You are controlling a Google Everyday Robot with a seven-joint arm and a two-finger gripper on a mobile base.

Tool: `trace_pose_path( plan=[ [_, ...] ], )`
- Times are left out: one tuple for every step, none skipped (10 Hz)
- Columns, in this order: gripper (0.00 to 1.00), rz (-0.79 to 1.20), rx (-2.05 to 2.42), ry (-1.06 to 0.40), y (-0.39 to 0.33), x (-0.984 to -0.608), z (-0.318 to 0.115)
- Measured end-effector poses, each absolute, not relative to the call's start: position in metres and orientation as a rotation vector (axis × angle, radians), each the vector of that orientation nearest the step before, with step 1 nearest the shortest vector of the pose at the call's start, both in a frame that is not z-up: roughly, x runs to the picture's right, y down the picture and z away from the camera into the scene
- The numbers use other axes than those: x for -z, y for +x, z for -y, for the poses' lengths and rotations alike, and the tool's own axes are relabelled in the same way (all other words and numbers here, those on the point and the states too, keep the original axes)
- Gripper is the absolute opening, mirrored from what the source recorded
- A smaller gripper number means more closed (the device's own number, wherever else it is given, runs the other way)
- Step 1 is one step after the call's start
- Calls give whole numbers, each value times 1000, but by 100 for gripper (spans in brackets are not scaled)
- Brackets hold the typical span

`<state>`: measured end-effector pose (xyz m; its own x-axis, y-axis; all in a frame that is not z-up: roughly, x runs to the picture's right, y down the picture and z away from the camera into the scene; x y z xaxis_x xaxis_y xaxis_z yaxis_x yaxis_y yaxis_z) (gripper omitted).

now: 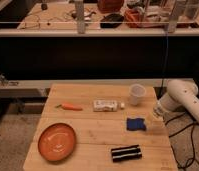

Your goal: Place the white sponge in the ceramic bowl

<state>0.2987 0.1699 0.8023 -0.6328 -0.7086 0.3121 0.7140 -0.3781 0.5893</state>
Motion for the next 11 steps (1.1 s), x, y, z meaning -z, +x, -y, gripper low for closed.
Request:
trace_pose_path(
  plan=[
    [80,860,2103,18,291,-802,-171],
    [80,825,2143,66,285,-802,-175],
    [80,801,2188,122,280,-801,-177],
    [80,798,2236,169,275,-804,-179],
    [80,810,2274,212,269,-809,-181],
    [80,822,2297,227,266,-814,-181],
    [80,842,2318,225,267,-819,-182],
    [80,844,2330,226,267,-823,-180],
    [80,853,2340,223,267,-826,-180],
    [80,860,2351,222,271,-828,-179],
    [80,866,2354,220,273,-829,-180]
  ],
)
